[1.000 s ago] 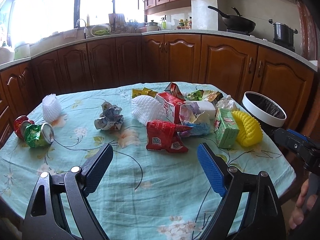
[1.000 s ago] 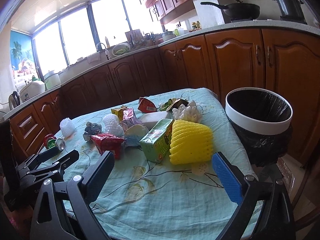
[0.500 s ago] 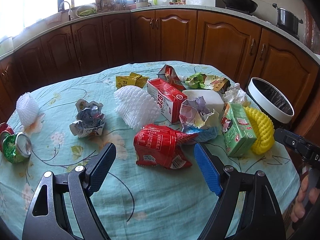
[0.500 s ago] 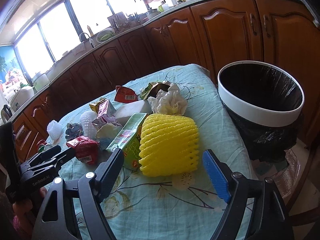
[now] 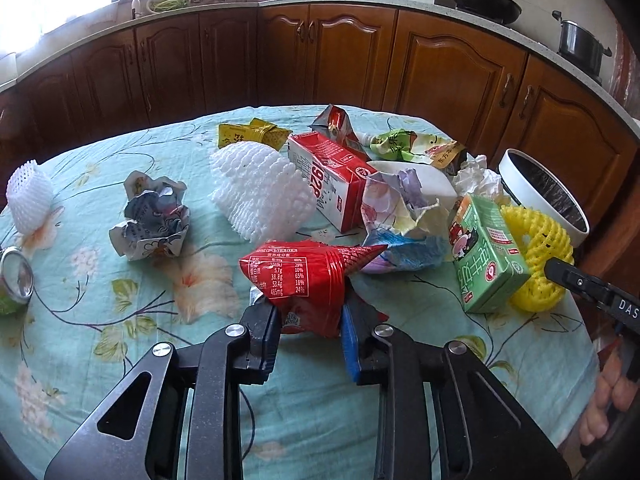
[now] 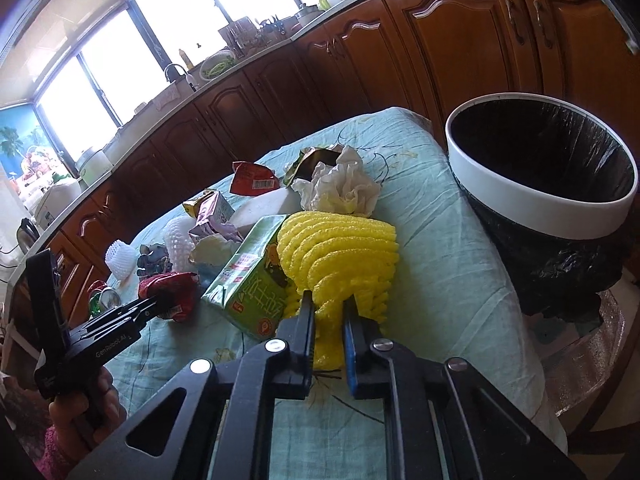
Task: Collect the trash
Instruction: 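Grasp the yellow foam net with the right tool while the left grasps the red snack bag, then carry both items over the bin and open both tools to drop them, then grasp the white tissue with the right tool while the left grasps crumpled paper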
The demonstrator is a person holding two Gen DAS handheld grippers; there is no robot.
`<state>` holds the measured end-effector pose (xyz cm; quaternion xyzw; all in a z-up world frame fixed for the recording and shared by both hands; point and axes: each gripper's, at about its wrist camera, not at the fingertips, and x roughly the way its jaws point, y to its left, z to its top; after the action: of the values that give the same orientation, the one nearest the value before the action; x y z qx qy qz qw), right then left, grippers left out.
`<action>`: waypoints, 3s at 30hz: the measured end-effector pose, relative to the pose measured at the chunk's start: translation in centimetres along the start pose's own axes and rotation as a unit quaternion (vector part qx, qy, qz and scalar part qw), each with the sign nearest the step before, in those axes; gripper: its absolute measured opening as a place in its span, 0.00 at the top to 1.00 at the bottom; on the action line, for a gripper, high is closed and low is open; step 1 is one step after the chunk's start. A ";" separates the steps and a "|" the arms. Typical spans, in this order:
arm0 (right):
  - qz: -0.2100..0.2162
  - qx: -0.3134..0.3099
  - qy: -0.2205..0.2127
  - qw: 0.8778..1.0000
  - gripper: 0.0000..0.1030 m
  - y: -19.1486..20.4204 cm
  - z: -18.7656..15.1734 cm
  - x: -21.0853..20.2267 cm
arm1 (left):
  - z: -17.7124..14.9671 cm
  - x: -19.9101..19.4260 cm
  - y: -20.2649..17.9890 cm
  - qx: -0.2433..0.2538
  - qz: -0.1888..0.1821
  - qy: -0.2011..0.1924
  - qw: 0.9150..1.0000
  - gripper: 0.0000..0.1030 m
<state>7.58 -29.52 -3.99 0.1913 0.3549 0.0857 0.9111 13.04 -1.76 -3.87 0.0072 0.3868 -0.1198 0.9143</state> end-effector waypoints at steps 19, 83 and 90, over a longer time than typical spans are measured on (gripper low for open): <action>-0.032 0.001 -0.071 0.997 0.89 -2.7 3.0 -7.1 | 5.4 -3.7 -10.2 0.080 -0.107 -0.034 0.990 0.76; -0.039 0.098 -0.077 0.991 0.23 -8.9 4.5 -7.5 | 7.4 -0.4 -15.5 0.041 -0.150 0.008 0.988 0.29; -0.010 0.080 -0.054 0.995 0.23 -5.2 3.0 -5.5 | 5.4 -2.3 -10.1 0.024 -0.107 -0.019 0.994 0.28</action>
<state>5.71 -36.76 -0.72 0.2637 0.3132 0.0373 0.9116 13.07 -11.65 2.32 -0.0146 0.3651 -0.2259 0.9031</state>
